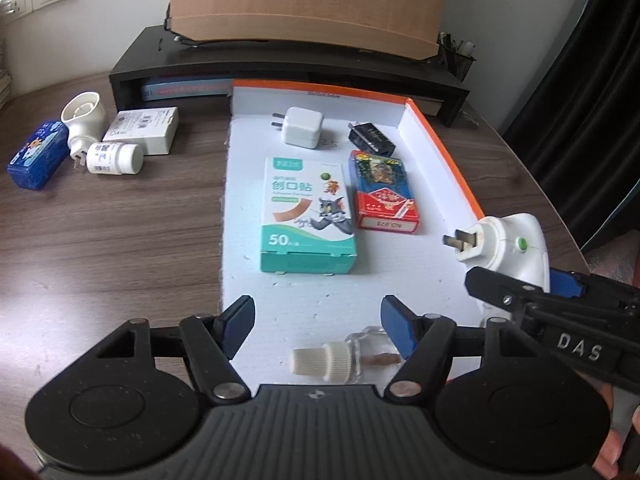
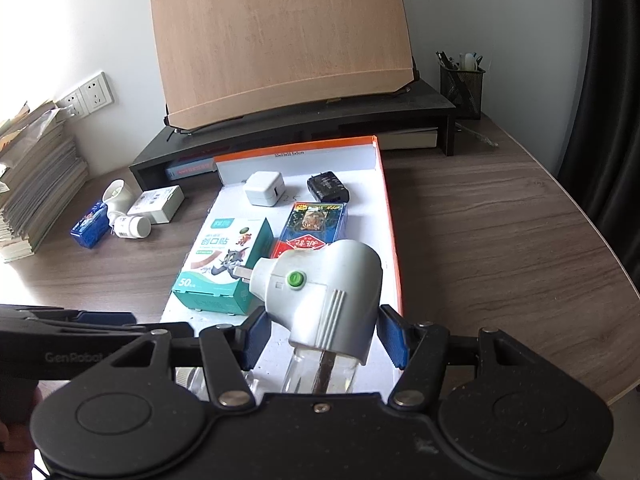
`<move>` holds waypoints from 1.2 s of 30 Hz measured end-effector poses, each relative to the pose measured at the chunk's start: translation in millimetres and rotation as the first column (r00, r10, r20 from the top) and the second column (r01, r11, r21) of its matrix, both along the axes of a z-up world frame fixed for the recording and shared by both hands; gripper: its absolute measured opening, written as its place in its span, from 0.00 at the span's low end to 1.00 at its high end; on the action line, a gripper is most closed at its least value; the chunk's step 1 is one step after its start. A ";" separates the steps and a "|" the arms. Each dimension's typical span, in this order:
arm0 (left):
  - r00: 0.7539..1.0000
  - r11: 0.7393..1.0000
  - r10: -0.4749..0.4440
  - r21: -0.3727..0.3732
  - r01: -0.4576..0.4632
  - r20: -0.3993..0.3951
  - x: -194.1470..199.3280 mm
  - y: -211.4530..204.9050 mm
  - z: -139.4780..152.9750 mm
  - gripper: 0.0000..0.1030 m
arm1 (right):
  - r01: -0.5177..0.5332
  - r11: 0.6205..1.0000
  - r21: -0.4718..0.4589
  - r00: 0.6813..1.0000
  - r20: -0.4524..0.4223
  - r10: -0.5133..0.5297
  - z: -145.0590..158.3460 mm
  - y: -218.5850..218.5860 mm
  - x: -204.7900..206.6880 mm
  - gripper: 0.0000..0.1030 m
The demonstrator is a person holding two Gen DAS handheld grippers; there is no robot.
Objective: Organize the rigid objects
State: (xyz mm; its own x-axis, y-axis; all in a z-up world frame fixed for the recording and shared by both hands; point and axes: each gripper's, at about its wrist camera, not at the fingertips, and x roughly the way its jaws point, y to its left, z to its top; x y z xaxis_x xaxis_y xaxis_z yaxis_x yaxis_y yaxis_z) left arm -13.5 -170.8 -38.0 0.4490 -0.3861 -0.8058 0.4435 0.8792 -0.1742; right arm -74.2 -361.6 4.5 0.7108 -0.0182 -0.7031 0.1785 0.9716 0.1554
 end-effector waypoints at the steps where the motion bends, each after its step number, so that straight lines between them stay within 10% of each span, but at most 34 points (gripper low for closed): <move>1: 1.000 1.000 -0.008 -0.010 0.008 -0.020 1.6 1.4 -1.5 0.70 | 0.001 1.000 -0.002 1.000 0.002 -0.001 0.1 -0.3 0.0 0.69; 14: 0.966 0.984 -0.135 0.088 0.158 -0.220 6.9 -35.0 -38.8 0.82 | 0.076 0.997 0.031 0.997 0.033 -0.077 2.6 -29.2 -6.0 0.69; 22: 0.999 0.975 -0.045 0.218 0.048 -0.021 18.8 -33.5 -34.7 0.78 | 0.093 0.995 0.047 0.994 0.048 -0.095 4.3 -40.4 -7.8 0.69; 36: 0.997 1.000 -0.010 0.030 0.008 0.072 2.6 -15.6 1.4 0.78 | 0.048 0.998 0.045 0.997 0.056 -0.051 11.9 -22.2 -4.5 0.69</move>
State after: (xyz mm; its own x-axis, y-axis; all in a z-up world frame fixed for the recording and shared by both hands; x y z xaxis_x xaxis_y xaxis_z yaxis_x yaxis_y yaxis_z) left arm -10.9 -186.3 -36.6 0.5030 -0.3670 -0.7825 0.4620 0.8794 -0.1155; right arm -78.8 -383.8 16.4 0.7490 -0.0246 -0.6621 0.2159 0.9538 0.2087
